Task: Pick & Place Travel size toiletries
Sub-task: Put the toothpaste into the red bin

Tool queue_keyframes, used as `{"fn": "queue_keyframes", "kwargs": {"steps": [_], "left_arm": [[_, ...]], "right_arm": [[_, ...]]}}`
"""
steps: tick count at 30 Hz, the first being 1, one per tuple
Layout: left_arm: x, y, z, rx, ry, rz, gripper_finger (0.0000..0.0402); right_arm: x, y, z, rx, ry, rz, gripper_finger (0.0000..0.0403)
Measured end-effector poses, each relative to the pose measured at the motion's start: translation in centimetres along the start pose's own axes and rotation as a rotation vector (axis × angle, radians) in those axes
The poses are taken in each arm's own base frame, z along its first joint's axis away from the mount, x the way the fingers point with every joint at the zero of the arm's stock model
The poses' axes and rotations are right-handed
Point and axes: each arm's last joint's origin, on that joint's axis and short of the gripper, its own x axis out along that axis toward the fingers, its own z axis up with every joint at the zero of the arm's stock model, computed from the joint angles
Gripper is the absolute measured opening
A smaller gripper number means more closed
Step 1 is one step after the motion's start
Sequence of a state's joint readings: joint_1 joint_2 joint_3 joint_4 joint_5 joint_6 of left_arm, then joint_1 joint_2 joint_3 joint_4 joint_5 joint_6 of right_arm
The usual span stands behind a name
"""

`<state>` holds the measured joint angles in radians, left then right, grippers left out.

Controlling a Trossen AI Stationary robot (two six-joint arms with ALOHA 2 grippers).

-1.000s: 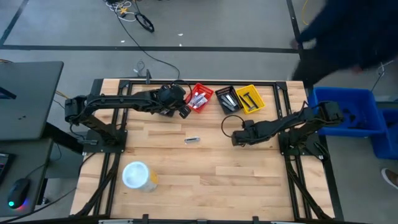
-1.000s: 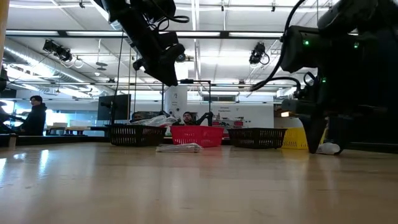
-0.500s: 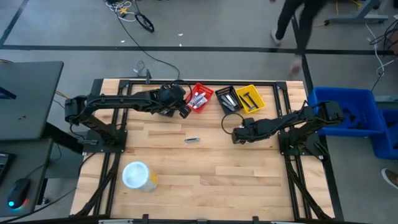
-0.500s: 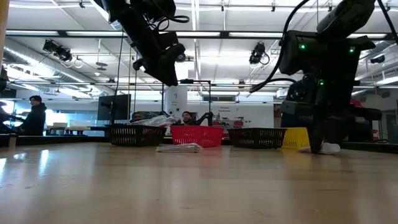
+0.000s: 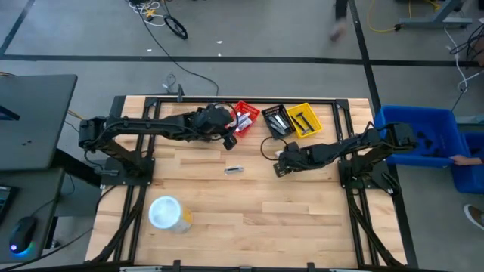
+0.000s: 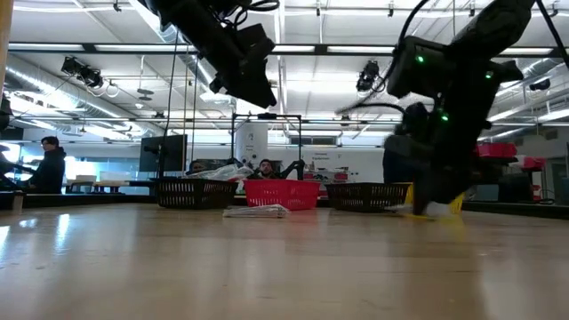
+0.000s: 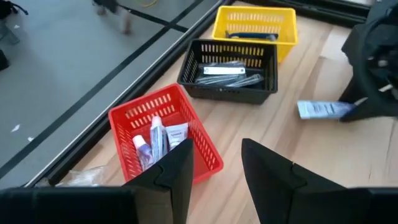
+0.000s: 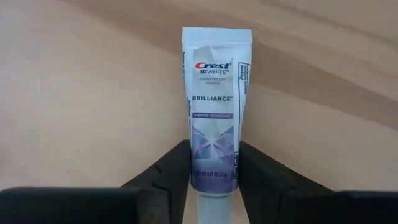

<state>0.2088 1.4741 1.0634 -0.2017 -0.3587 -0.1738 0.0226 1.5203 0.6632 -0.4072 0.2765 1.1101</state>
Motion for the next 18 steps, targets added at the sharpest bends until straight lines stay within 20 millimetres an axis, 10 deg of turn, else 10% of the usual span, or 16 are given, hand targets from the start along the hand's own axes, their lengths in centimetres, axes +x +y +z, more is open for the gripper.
{"fn": "queue_keyframes", "kwargs": {"steps": [11,18], "left_arm": [[-1.0,-2.8,-0.8,0.058,0.025,-0.114,0.0142],[-1.6,-4.1,-1.0,-0.201,0.063,-0.209,0.0142]], "right_arm": [[-1.4,4.4,2.7,-0.309,-0.269,0.484,0.0124],[-2.3,5.1,3.7,-0.666,-0.593,0.365,0.0122]]}}
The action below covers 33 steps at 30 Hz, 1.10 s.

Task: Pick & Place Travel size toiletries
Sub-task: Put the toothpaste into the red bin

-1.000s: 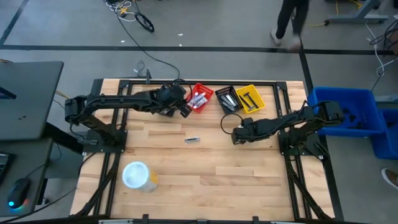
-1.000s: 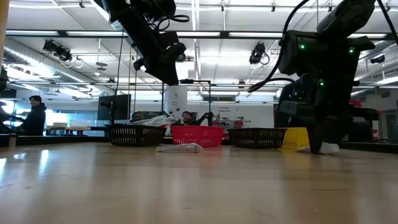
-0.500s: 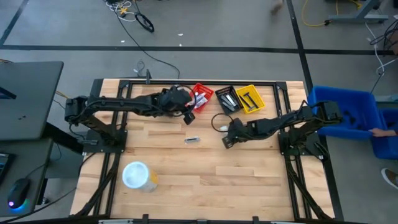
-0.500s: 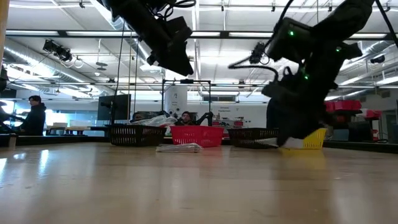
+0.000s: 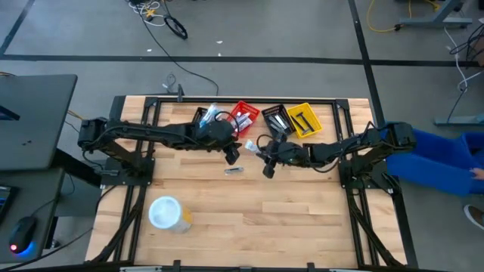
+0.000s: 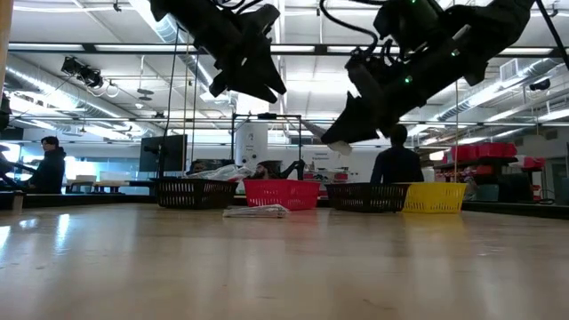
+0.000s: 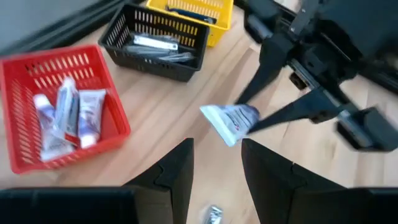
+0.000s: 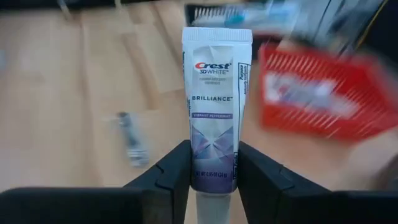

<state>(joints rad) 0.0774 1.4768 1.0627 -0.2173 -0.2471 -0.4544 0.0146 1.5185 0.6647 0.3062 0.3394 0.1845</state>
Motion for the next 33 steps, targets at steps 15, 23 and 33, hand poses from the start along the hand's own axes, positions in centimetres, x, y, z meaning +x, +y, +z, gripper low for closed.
{"fn": "queue_keyframes", "kwargs": {"steps": [15,23,33], "left_arm": [[0.0,-0.4,0.8,-0.134,-0.083,-0.045,0.0142],[0.0,-0.3,0.9,-0.127,-0.091,-0.044,0.0142],[0.0,-0.3,0.9,-0.065,-0.093,-0.039,0.0064]], "right_arm": [[-0.2,0.1,2.0,-0.458,-0.188,-0.11,0.0119],[-0.4,0.1,2.9,-0.444,-0.27,-0.118,0.0118],[-0.4,0.1,2.9,-0.456,-0.28,-0.107,0.0121]]}}
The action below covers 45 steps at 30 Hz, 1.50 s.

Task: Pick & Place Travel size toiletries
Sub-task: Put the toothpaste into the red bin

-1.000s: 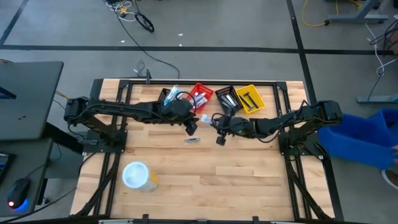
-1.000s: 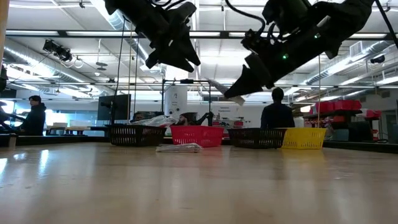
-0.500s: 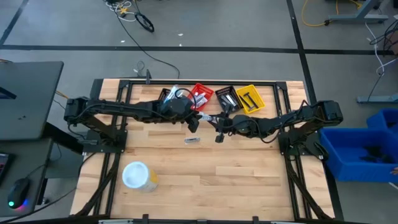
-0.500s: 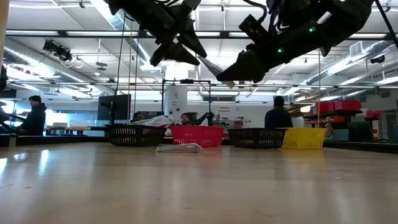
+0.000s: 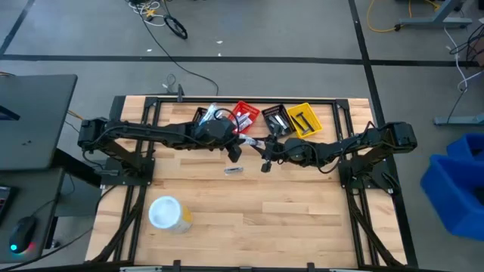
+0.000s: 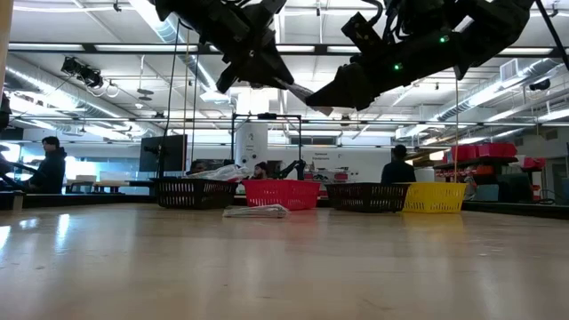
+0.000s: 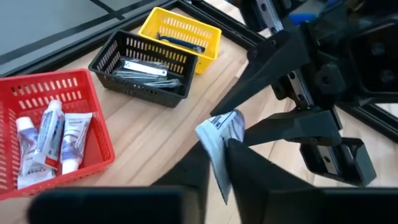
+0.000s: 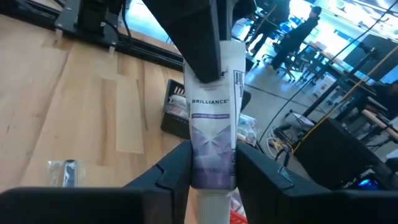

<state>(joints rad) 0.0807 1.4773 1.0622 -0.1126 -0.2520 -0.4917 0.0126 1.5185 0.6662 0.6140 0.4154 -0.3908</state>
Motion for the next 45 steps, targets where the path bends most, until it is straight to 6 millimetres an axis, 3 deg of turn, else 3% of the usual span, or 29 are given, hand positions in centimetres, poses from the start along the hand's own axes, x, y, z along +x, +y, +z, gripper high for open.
{"fn": "queue_keyframes", "kwargs": {"steps": [5,19,27,37,41,45], "left_arm": [[0.0,0.0,0.0,0.03,0.002,-0.004,0.001],[0.0,0.5,-0.2,0.07,-0.014,0.117,0.0007],[0.3,2.8,0.2,0.06,-0.006,0.276,0.0006],[0.6,6.3,1.8,0.053,-0.051,0.432,0.0006],[2.2,8.0,1.6,0.06,-0.018,0.476,0.0005],[5.7,9.0,0.4,0.07,-0.002,0.461,0.0007]], "right_arm": [[0.0,0.0,0.0,0.012,-0.001,-0.001,0.0122],[0.0,0.0,-0.1,0.042,0.011,0.0,0.0188],[-0.1,-0.3,-0.8,0.08,0.124,-0.162,0.0256],[-0.2,0.0,-1.6,0.126,0.194,-0.137,0.031],[-0.2,0.0,-1.8,0.119,0.207,-0.133,0.031],[-0.1,-0.3,-2.0,0.141,0.215,-0.143,0.0302]]}}
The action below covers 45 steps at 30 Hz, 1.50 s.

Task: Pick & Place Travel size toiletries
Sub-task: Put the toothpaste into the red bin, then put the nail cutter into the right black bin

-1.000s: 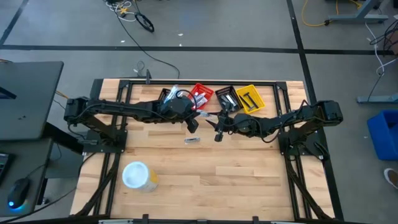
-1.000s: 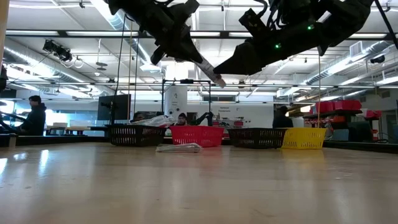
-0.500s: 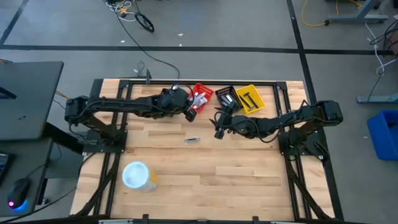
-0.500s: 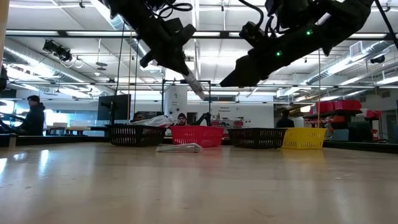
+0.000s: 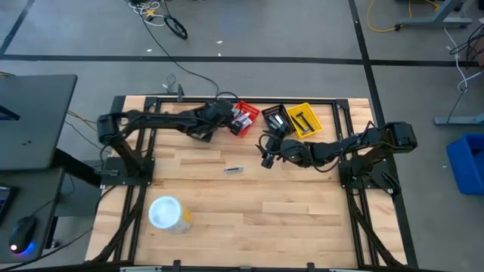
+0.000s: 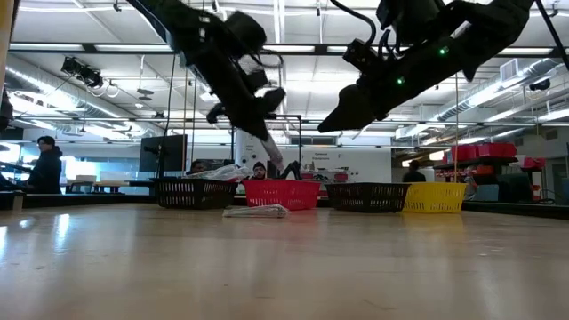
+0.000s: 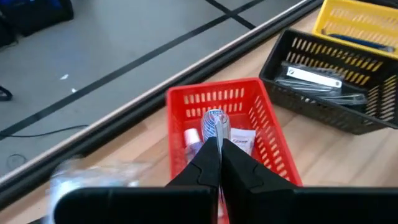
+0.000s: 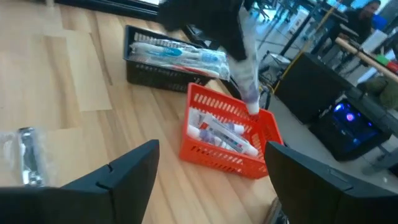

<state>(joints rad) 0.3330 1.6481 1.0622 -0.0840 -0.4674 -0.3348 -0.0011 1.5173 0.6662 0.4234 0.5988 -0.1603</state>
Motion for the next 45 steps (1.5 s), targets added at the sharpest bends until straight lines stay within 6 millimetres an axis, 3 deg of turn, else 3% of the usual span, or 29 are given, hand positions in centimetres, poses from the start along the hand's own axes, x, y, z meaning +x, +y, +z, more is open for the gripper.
{"fn": "queue_keyframes", "kwargs": {"steps": [8,15,23,30,36,41,45], "left_arm": [[3.9,-0.7,-1.2,-0.059,-0.049,-0.009,0.001],[5.9,-0.7,-3.0,-0.038,0.027,-0.038,0.0007],[6.1,-0.9,-3.4,0.028,0.036,-0.039,0.0052],[5.9,-1.0,-3.8,0.126,0.081,-0.048,0.0117],[2.8,-1.0,-2.5,0.172,0.09,-0.043,0.0157],[-2.8,-0.5,-0.5,0.19,0.099,-0.078,0.0162],[-7.5,-0.2,0.0,0.189,0.036,-0.133,0.0163]], "right_arm": [[0.6,-0.8,-0.7,0.065,0.054,0.028,0.0287],[0.8,-0.5,-1.0,0.119,0.067,0.288,0.0275],[0.6,0.0,-0.9,0.129,0.052,0.481,0.0264],[0.2,0.5,-0.8,0.172,0.06,0.466,0.0275],[0.1,0.6,-1.0,0.301,0.108,0.343,0.0278],[0.0,0.9,-0.8,0.284,0.096,0.454,0.0259],[0.3,1.6,-0.8,0.236,0.048,0.592,0.0243]]}}
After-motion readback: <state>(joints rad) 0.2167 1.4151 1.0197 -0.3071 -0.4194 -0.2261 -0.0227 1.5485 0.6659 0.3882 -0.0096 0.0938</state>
